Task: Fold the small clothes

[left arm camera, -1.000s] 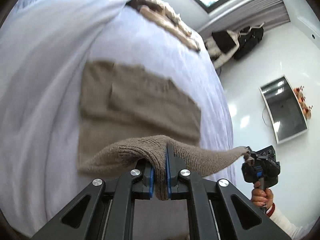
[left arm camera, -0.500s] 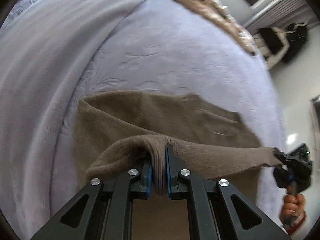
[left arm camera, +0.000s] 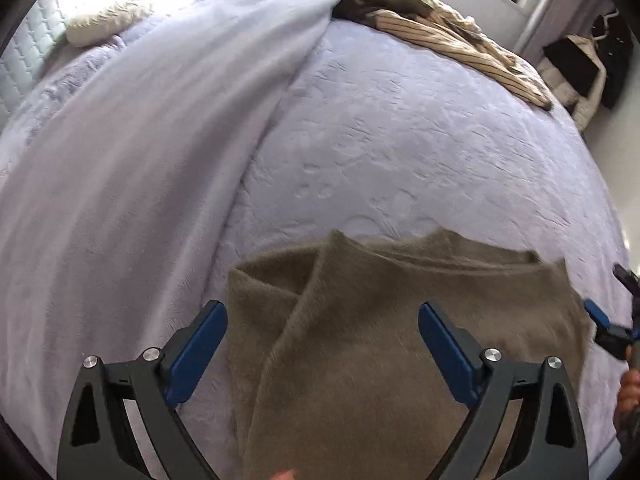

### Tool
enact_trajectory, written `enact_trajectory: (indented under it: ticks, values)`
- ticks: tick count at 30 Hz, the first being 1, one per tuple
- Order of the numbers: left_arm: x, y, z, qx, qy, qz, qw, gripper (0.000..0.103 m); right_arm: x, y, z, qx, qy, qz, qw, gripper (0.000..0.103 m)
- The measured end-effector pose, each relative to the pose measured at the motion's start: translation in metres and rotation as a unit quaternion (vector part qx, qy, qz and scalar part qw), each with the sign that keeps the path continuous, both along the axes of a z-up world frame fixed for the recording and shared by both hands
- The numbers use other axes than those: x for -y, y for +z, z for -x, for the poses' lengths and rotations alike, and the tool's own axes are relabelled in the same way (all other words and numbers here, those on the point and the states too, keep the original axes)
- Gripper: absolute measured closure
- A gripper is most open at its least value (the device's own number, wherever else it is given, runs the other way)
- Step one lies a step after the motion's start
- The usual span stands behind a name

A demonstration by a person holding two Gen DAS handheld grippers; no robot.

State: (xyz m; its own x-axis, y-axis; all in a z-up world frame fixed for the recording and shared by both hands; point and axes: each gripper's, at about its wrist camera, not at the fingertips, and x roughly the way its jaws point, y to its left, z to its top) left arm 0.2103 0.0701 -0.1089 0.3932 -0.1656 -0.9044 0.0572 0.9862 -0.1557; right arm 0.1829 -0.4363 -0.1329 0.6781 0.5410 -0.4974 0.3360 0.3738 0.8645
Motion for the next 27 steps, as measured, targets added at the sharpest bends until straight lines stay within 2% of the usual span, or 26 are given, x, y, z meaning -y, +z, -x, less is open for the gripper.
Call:
enact_trajectory:
  ticks: [1, 3, 4, 5, 7, 9, 11, 14, 17, 18, 19, 20, 22, 23, 25, 27]
  values:
    - [-0.001, -0.001, 0.001, -0.009, -0.004, 0.006, 0.9999, 0.006, -0.001, 0.006, -0.001, 0.005, 0.007, 0.006, 1.0, 0.031]
    - [0.002, -0.012, 0.002, -0.036, -0.019, 0.032, 0.9987, 0.006, -0.005, 0.014, -0.002, 0.011, 0.029, 0.019, 0.999, 0.046]
    - [0.006, -0.02, 0.0, -0.048, -0.026, 0.042, 0.9976, 0.006, -0.01, 0.016, -0.004, 0.011, 0.048, 0.028, 0.998, 0.061]
    - [0.011, -0.03, -0.001, -0.059, -0.029, 0.042, 0.997, 0.006, -0.017, 0.015, -0.009, 0.003, 0.069, 0.042, 0.997, 0.065]
    - [0.018, -0.039, -0.003, -0.059, -0.033, 0.022, 0.9975, 0.006, -0.026, 0.015, -0.015, -0.025, 0.09, 0.1, 0.991, 0.065]
    - [0.022, -0.045, -0.008, -0.048, -0.03, -0.006, 0.9984, 0.006, -0.028, 0.015, -0.021, -0.048, 0.084, 0.165, 0.981, 0.064]
    - [0.017, -0.046, -0.014, -0.047, -0.014, -0.003, 0.9988, 0.006, -0.027, 0.016, -0.023, -0.06, 0.077, 0.201, 0.975, 0.051]
    - [0.006, -0.051, -0.024, -0.054, 0.021, 0.018, 0.9981, 0.006, -0.024, 0.015, -0.028, -0.043, 0.102, 0.201, 0.973, 0.048]
    - [0.006, -0.054, -0.028, -0.054, 0.031, 0.011, 0.998, 0.006, -0.025, 0.005, -0.044, -0.068, 0.133, 0.226, 0.963, 0.049]
    - [0.007, -0.051, -0.028, -0.048, 0.032, 0.004, 0.9983, 0.006, -0.024, -0.001, -0.05, -0.088, 0.135, 0.233, 0.959, 0.054]
    - [0.007, -0.048, -0.029, -0.039, 0.031, -0.001, 0.9987, 0.006, -0.022, -0.003, -0.048, -0.098, 0.135, 0.231, 0.959, 0.077]
    - [0.008, -0.046, -0.028, -0.034, 0.03, -0.005, 0.999, 0.006, -0.018, -0.004, -0.045, -0.104, 0.135, 0.229, 0.958, 0.095]
    - [0.008, -0.046, -0.031, -0.027, 0.03, -0.024, 0.9989, 0.006, -0.012, 0.004, -0.039, -0.074, 0.142, 0.213, 0.964, 0.095]
    - [0.007, -0.049, -0.034, -0.028, 0.032, -0.031, 0.9986, 0.006, -0.01, 0.006, -0.035, -0.071, 0.145, 0.226, 0.961, 0.095]
    - [0.004, -0.058, -0.04, -0.038, 0.042, -0.05, 0.9971, 0.006, -0.006, 0.005, -0.032, -0.087, 0.147, 0.261, 0.95, 0.098]
    - [0.001, -0.065, -0.043, -0.043, 0.048, -0.069, 0.9956, 0.006, 0.006, -0.006, -0.028, -0.121, 0.128, 0.271, 0.946, 0.101]
